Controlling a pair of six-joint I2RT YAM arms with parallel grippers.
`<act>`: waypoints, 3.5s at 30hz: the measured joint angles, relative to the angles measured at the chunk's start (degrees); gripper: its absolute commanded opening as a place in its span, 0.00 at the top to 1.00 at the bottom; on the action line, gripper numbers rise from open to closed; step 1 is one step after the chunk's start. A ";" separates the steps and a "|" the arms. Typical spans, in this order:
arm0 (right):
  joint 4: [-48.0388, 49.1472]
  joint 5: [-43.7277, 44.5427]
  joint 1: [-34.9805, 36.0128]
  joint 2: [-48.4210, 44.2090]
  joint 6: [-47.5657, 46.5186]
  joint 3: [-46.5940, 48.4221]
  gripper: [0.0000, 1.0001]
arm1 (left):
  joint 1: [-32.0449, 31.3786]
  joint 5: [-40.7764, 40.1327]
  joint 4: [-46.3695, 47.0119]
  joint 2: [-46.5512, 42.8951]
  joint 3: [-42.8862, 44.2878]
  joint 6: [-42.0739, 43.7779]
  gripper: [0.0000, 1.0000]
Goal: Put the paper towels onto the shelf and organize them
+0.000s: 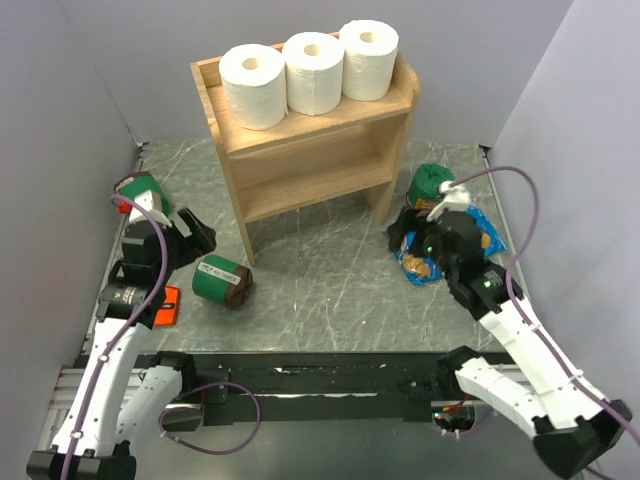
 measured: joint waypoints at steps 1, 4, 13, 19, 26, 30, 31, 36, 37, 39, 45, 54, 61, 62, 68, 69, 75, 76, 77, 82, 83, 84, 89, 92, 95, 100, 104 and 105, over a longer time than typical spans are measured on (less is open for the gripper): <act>0.61 -0.63 -3.76 0.52 -0.02 -0.37 0.05 | -0.02 -0.24 0.11 -0.33 -1.55 0.07 0.04; 2.29 -0.98 -13.57 3.50 -0.66 -0.13 0.05 | -0.04 -0.96 -0.11 -1.40 -3.69 0.50 0.04; 4.87 0.35 -32.59 30.16 3.76 13.49 0.12 | -0.04 -1.09 2.56 -5.25 -3.72 1.29 0.04; 4.68 -0.61 -36.87 47.60 8.22 26.43 0.15 | -0.04 0.76 3.10 -5.29 -3.72 1.49 0.04; 4.70 -2.43 -38.51 56.11 11.45 33.18 0.19 | -0.04 1.25 3.13 -5.95 -3.72 1.51 0.04; 5.49 -3.61 -39.06 57.59 12.28 34.16 0.20 | -0.04 1.25 3.15 -5.99 -3.72 1.53 0.04; 5.77 -4.13 -39.08 57.81 12.39 34.16 0.20 | -0.04 1.25 3.13 -5.99 -3.72 1.53 0.04; 6.54 -6.49 -39.08 59.34 12.94 34.16 0.24 | -0.04 1.36 3.13 -5.81 -3.72 1.53 0.03; 6.64 -6.91 -39.08 59.63 13.05 34.14 0.25 | -0.04 1.38 3.15 -5.75 -3.72 1.53 0.04; 7.63 -7.69 -39.08 60.17 13.33 33.97 0.25 | -0.04 1.44 3.15 -5.44 -3.72 1.55 0.04; 9.51 -10.10 -39.08 64.13 13.60 34.03 0.29 | -0.04 1.66 3.13 -4.61 -3.72 1.55 0.04; 11.78 -12.70 -39.08 66.71 13.86 34.03 0.44 | -0.04 1.64 3.15 -4.33 -3.72 1.57 0.04; 12.09 -12.79 -39.08 66.69 13.03 34.03 0.57 | -0.04 1.64 3.15 -3.76 -3.72 1.57 0.04; 12.13 -12.81 -39.08 66.64 12.83 34.03 0.58 | -0.04 1.64 3.15 -3.72 -3.72 1.55 0.04; 11.52 -13.29 -39.08 65.83 11.15 34.03 0.62 | -0.04 1.64 3.15 -3.65 -3.72 1.57 0.04; 11.30 -13.42 -39.08 65.55 10.82 34.03 0.63 | -0.04 1.64 3.13 -3.65 -3.72 1.55 0.04; 10.08 -13.88 -39.08 61.40 8.81 34.03 0.64 | -0.04 1.60 3.13 -3.65 -3.72 1.57 0.04; 9.99 -14.05 -39.08 60.30 8.57 34.03 0.64 | -0.04 1.57 3.15 -3.67 -3.72 1.57 0.04; 9.99 -14.23 -39.08 59.17 8.33 34.03 0.64 | -0.04 1.57 3.15 -3.67 -3.72 1.57 0.04; 9.55 -13.99 -39.06 52.43 7.82 33.22 0.64 | -0.04 1.57 3.15 -3.78 -3.72 1.57 0.04; 9.29 -13.70 -39.01 50.66 7.67 32.44 0.64 | -0.02 1.57 3.15 -3.80 -3.72 1.57 0.04; 8.76 -13.51 -38.99 48.74 7.43 31.52 0.64 | 0.00 1.57 3.15 -3.80 -3.72 1.57 0.04; 6.08 -12.70 -38.18 37.05 5.86 23.41 0.64 | 0.02 1.55 3.15 -3.89 -3.72 1.57 0.04; 3.43 -12.46 -37.07 30.80 4.68 19.41 0.64 | 0.02 1.57 3.15 -4.09 -3.72 1.57 0.04; 1.09 -12.00 -34.91 24.61 3.54 15.32 0.64 | 0.07 1.60 3.15 -4.22 -3.72 1.55 0.04; -2.25 -11.89 -28.44 14.99 3.04 9.07 0.64 | 0.07 1.62 3.15 -4.46 -3.72 1.55 0.04; -2.40 -13.42 -19.80 11.50 4.39 8.57 0.64 | 0.07 1.64 3.13 -4.68 -3.72 1.55 0.04; -2.16 -13.62 -18.05 11.41 4.96 8.66 0.65 | 0.07 1.64 3.15 -4.79 -3.72 1.55 0.04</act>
